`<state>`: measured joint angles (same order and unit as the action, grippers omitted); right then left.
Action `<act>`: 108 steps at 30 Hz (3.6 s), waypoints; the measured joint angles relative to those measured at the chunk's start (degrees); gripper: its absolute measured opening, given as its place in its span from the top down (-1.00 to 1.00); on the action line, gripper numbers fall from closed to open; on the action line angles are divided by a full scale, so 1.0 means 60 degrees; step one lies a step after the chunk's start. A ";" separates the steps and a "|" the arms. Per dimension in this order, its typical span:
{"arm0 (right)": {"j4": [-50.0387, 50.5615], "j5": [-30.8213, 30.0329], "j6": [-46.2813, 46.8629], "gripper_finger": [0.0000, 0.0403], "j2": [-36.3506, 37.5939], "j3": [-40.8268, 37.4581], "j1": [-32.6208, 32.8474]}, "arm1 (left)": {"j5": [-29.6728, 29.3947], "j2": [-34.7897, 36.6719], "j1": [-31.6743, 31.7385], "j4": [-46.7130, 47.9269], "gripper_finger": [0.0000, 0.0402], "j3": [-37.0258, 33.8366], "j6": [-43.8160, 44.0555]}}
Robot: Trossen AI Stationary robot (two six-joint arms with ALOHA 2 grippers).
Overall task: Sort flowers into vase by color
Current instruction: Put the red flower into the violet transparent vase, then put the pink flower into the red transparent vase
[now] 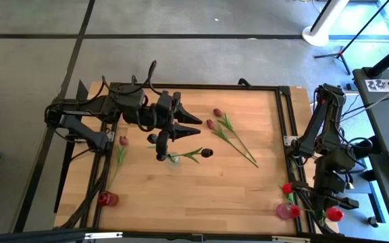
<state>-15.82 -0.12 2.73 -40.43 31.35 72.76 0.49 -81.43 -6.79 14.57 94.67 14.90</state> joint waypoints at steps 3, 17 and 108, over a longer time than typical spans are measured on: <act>0.0172 0.0125 -0.0027 0.85 0.0008 0.0000 0.0002 | -0.0001 0.0000 0.0002 -0.0003 0.29 0.0000 0.0000; 0.3557 -0.0068 0.0099 0.29 0.0008 0.1482 0.0002 | 0.0000 0.0000 0.0002 -0.0004 0.29 0.0000 0.0036; 1.3400 -0.6714 0.5477 0.00 -0.0233 0.8477 -0.0002 | 0.0287 0.0951 0.4790 1.0282 0.29 -0.8929 0.9962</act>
<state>64.58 -40.41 35.59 -41.82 82.21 72.75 2.21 -75.72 21.96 76.26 41.10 74.67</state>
